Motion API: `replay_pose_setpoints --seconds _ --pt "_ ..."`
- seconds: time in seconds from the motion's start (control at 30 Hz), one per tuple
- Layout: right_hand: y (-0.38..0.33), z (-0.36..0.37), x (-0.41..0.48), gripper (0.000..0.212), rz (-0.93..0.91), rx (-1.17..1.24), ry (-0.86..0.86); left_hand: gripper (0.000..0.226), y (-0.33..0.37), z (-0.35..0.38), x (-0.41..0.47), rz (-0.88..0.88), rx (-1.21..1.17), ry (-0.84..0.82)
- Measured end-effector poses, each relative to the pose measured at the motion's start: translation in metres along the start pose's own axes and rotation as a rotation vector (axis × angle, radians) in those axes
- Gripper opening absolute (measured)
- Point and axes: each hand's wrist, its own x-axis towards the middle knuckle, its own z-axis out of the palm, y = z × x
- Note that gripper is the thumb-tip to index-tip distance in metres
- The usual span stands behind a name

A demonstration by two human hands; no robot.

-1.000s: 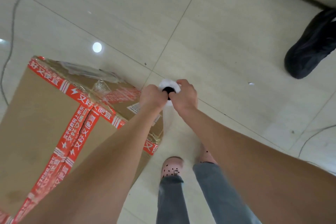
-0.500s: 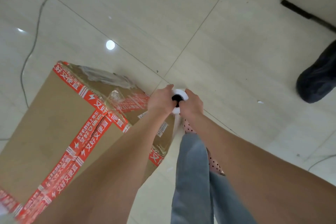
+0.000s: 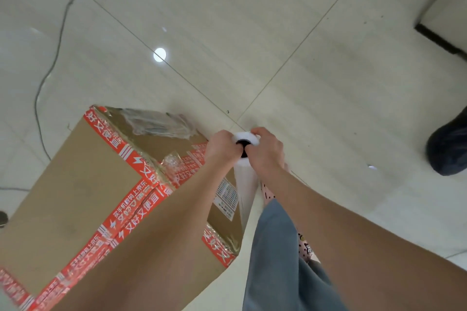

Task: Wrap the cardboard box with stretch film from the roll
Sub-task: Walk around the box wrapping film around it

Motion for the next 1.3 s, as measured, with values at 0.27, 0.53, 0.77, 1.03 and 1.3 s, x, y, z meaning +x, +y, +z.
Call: replay_pose_setpoints --seconds 0.27,0.53,0.77,1.03,1.3 --pt "-0.031 0.015 0.012 0.050 0.095 0.045 -0.084 0.015 -0.009 -0.018 0.008 -0.323 -0.459 -0.032" --pt "-0.053 0.030 0.020 0.032 0.010 -0.177 -0.092 0.011 -0.004 -0.049 0.037 0.238 0.339 -0.027" --pt "-0.083 0.040 0.022 0.044 -0.098 -0.262 -0.023 0.012 -0.021 -0.064 0.049 -0.132 -0.202 0.051" --pt "-0.099 0.057 0.043 0.069 -0.001 -0.176 -0.189 0.024 -0.031 -0.070 0.053 -0.355 -0.578 -0.014" --pt "-0.117 0.051 0.060 0.048 -0.079 -0.373 -0.228 0.033 -0.021 -0.094 0.083 0.081 0.018 -0.017"
